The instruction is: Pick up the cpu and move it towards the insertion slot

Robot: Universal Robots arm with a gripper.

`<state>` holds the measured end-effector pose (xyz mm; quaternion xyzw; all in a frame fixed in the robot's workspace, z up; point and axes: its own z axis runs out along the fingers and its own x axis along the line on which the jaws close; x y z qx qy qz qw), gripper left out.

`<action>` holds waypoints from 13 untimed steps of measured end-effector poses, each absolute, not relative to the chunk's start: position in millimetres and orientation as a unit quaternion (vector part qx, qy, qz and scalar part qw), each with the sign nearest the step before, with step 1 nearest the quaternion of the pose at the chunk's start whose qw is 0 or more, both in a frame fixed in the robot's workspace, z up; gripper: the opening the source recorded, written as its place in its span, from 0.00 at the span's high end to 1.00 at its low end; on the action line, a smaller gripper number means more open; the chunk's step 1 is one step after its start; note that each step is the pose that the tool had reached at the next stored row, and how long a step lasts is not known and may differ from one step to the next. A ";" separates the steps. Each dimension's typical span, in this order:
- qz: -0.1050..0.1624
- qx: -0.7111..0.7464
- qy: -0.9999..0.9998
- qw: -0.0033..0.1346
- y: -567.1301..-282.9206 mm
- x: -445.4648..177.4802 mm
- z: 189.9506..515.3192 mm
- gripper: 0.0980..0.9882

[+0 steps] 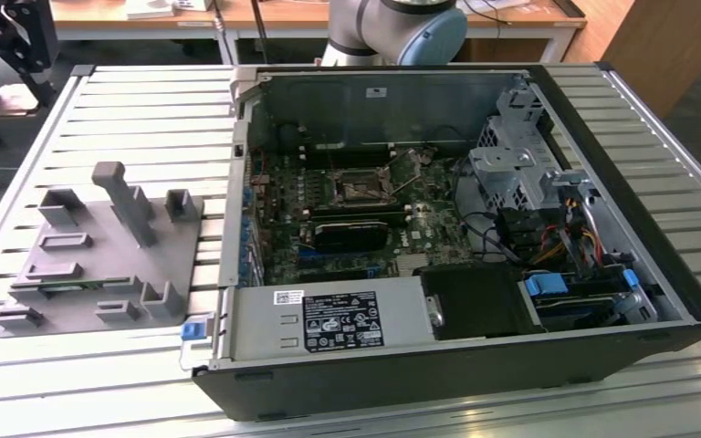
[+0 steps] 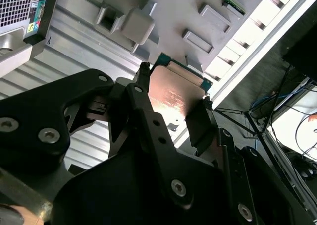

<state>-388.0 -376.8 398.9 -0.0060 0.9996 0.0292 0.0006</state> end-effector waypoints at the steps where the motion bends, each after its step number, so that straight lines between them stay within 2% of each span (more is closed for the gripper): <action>1: 0.029 -0.006 1.000 0.001 -376.2 -387.1 398.8 0.50; 13: 0.029 -0.006 1.000 0.001 -369.8 -376.7 398.8 0.50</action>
